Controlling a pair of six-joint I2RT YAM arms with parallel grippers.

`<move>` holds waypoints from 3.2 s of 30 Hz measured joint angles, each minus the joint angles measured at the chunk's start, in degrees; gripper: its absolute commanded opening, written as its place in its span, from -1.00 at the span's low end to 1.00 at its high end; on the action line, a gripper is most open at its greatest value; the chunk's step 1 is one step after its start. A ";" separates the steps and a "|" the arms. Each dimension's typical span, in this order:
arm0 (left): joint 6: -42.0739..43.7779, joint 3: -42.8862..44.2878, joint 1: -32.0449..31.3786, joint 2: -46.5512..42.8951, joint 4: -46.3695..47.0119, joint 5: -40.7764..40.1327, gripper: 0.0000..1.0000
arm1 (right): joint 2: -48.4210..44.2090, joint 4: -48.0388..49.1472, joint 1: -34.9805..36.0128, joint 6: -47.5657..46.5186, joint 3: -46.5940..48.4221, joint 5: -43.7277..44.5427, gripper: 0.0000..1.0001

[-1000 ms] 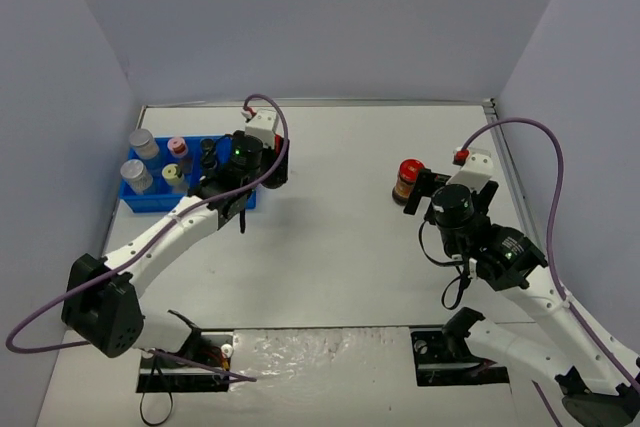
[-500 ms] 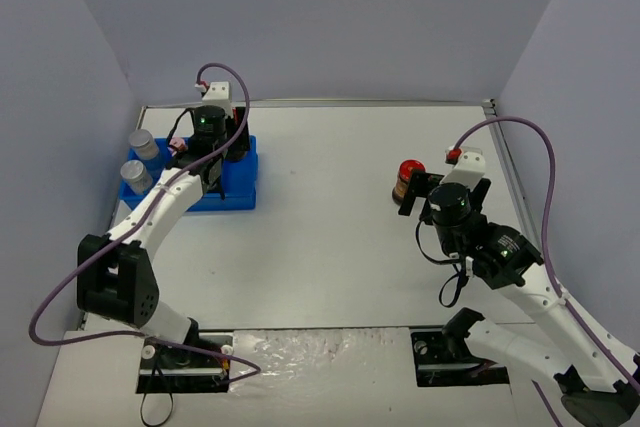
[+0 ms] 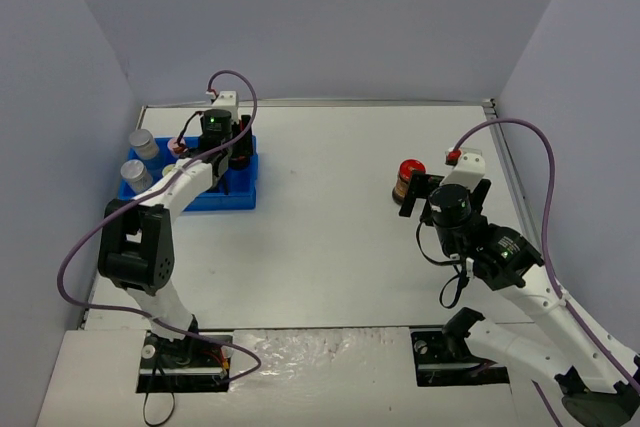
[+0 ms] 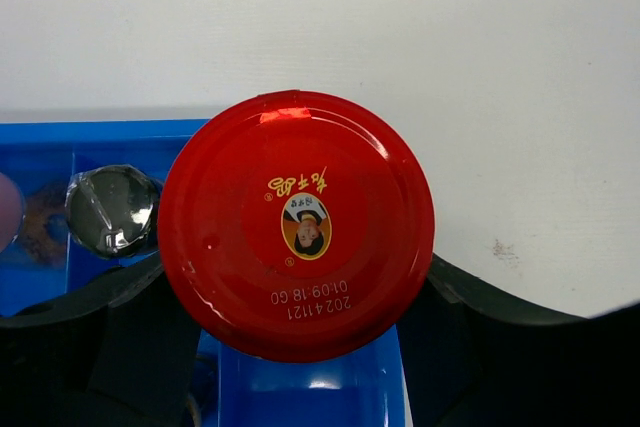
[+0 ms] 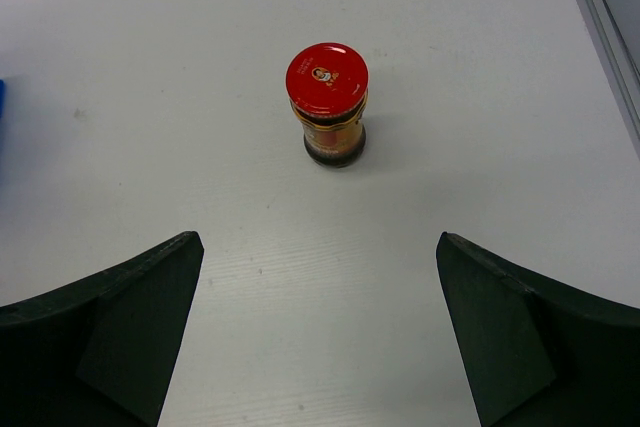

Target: Organize the condiment bottles

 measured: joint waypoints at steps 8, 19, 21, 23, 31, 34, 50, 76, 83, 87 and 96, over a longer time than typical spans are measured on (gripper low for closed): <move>0.06 0.14 0.34 4.28 2.40 1.17 -1.00 | 0.14 -0.01 0.00 -0.26 -0.67 0.02 1.00; 0.42 0.66 0.46 7.22 5.55 1.32 -0.16 | 1.88 1.03 0.00 -0.61 -2.03 -0.02 1.00; 0.41 0.62 0.50 7.22 6.29 1.24 0.12 | 1.89 1.26 0.00 -0.73 -2.08 -0.02 1.00; 0.39 0.45 0.54 7.22 7.14 1.08 0.29 | 1.96 1.61 0.00 -0.99 -2.10 -0.07 1.00; 0.49 0.28 0.65 6.80 11.11 0.60 0.65 | 2.87 2.96 0.00 -1.60 -2.50 -1.35 1.00; 0.44 0.28 0.65 6.71 12.21 0.62 0.79 | 2.95 3.17 0.00 -1.74 -2.51 -1.76 1.00; -3.68 0.76 0.29 -5.49 -1.43 3.28 0.94 | 14.61 3.87 -10.49 -2.15 -0.34 -5.37 1.00; 0.38 -11.68 -9.60 -35.53 -33.75 9.81 0.94 | 50.55 14.86 -23.63 -10.57 14.15 -22.99 0.02; 0.00 -11.74 -9.60 -36.10 -33.71 9.85 0.94 | 50.48 15.99 -19.01 -11.30 13.86 -24.15 -0.76; -0.78 -11.76 -9.60 -36.12 -33.64 10.32 0.94 | 50.47 16.24 -11.71 -11.10 13.86 -24.67 -0.86; -1.97 -12.79 -9.60 -39.31 -33.80 11.02 0.94 | 52.35 16.12 6.19 -10.36 16.32 -26.10 -0.19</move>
